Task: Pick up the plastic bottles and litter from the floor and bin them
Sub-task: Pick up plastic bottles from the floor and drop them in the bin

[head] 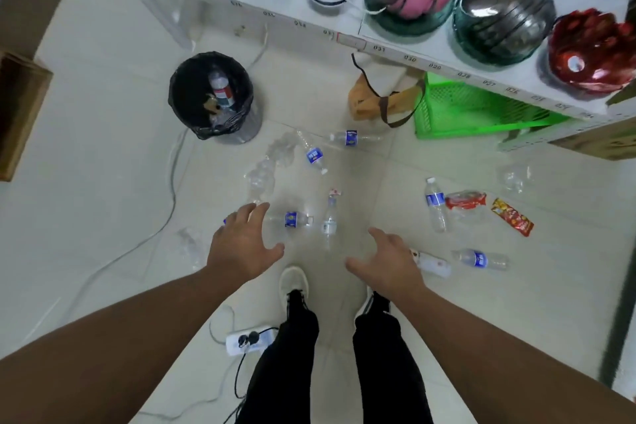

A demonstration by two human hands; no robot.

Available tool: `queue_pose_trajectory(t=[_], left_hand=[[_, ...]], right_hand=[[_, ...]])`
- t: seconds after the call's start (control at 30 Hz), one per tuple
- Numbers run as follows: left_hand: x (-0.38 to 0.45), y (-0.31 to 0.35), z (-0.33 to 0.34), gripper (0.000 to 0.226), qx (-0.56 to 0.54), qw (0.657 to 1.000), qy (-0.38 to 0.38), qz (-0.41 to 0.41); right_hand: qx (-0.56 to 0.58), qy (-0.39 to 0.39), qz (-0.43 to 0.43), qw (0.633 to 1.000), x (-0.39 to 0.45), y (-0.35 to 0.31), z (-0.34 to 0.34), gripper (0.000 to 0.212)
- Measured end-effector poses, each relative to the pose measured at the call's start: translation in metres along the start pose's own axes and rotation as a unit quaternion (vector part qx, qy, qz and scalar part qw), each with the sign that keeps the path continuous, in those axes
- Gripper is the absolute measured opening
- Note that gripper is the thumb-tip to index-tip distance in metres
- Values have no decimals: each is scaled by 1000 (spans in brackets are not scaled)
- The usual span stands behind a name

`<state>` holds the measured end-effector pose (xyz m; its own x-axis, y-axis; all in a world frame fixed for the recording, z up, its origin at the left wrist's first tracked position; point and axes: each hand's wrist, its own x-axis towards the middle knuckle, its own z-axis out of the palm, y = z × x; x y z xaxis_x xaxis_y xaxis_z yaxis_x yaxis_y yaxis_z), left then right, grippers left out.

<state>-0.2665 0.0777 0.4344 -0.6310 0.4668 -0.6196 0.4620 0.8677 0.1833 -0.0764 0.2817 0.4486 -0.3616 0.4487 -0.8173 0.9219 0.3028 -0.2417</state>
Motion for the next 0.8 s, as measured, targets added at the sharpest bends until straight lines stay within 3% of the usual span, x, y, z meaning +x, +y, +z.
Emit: queue_pose_trajectory(t=[0.2,0.37,0.63,0.7,0.8], left_hand=[[93,-34,124,99,42,999,-3,-2],[194,-55,240,102,62,998,11,32],[306,-113,392,108,144,986,40,79],[318,-124,413,94,151,984,57,69],[320,-129,423,72,128,988,75,49]], right_hand=[[-4,-35,-15,999,126,18,74,98],[3,-32,-17,999,257,41,161,117],[-2,36,13,999,417,68,291,125],[-18,66,14,998,436,71,311,119],[-13,97,3,995,443,74,321,92]])
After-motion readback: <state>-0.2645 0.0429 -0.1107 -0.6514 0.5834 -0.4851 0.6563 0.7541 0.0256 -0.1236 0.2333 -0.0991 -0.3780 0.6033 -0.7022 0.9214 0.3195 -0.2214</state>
